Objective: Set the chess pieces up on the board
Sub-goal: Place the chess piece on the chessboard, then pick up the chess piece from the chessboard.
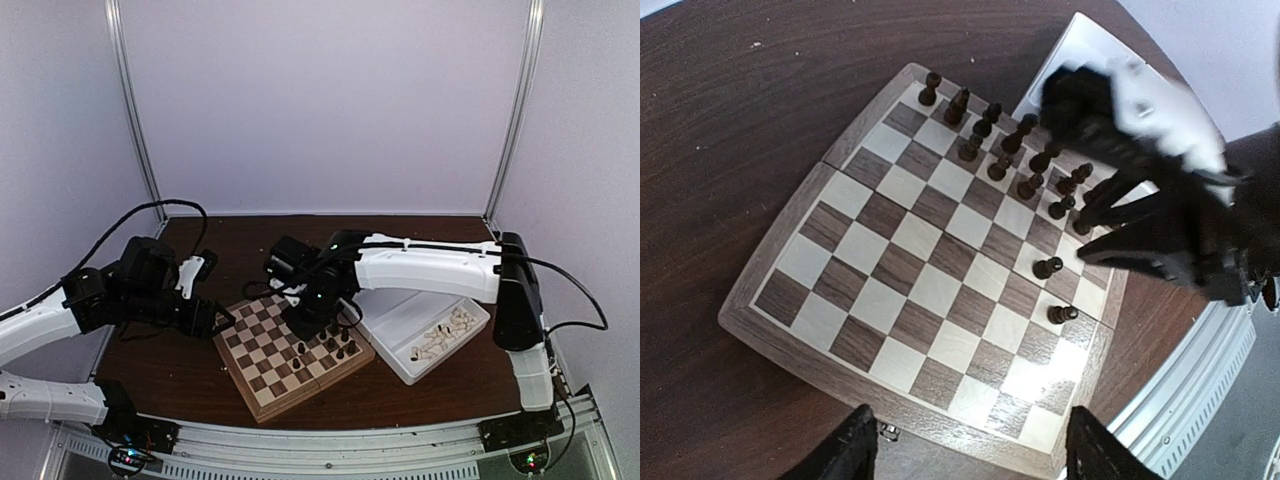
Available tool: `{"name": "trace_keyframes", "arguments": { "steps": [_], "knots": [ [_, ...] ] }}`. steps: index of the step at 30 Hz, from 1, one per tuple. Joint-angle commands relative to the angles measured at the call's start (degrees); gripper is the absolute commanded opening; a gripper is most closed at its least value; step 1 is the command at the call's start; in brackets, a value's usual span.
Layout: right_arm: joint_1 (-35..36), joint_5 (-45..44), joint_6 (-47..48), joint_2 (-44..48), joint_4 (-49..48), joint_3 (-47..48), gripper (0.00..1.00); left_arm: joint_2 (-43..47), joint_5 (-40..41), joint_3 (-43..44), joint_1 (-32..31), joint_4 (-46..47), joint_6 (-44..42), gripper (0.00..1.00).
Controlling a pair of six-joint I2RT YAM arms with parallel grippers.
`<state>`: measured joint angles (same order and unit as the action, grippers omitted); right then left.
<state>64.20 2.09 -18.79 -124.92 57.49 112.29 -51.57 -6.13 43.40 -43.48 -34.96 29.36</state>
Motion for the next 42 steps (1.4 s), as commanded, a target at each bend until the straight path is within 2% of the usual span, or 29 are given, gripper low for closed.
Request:
{"name": "trace_keyframes", "arguments": {
  "steps": [1, 8, 15, 23, 28, 34, 42],
  "knots": [
    [-0.4, -5.4, 1.0, 13.5, -12.6, -8.4, 0.31, -2.9, 0.4, 1.3, -1.4, -0.4, -0.6, 0.63],
    [-1.8, -17.5, 2.2, 30.0, -26.3, -27.9, 0.31, -10.8, 10.1, 6.8, -10.8, -0.5, 0.7, 0.59],
    [-7.0, -21.4, 4.4, 47.9, -38.8, -52.2, 0.36, -21.5, 13.5, 13.1, -16.6, -0.7, 3.1, 0.57],
    [-13.0, -27.1, 8.4, 68.3, -40.5, -70.8, 0.4, -32.0, 13.2, 20.2, -19.5, -0.7, 3.9, 0.54],
    [-15.0, -28.7, 10.8, 79.5, -42.2, -79.8, 0.47, -37.9, 13.7, 24.6, -20.3, -2.2, 4.8, 0.52],
    [-15.3, -28.2, 11.0, 86.2, -50.9, -90.7, 0.57, -42.0, 14.4, 26.7, -20.3, -3.7, 6.3, 0.48],
    [-15.3, -25.2, 11.7, 86.7, -53.6, -92.1, 0.64, -46.5, 13.7, 29.9, -20.3, -4.7, 6.5, 0.44]
  ]
}}
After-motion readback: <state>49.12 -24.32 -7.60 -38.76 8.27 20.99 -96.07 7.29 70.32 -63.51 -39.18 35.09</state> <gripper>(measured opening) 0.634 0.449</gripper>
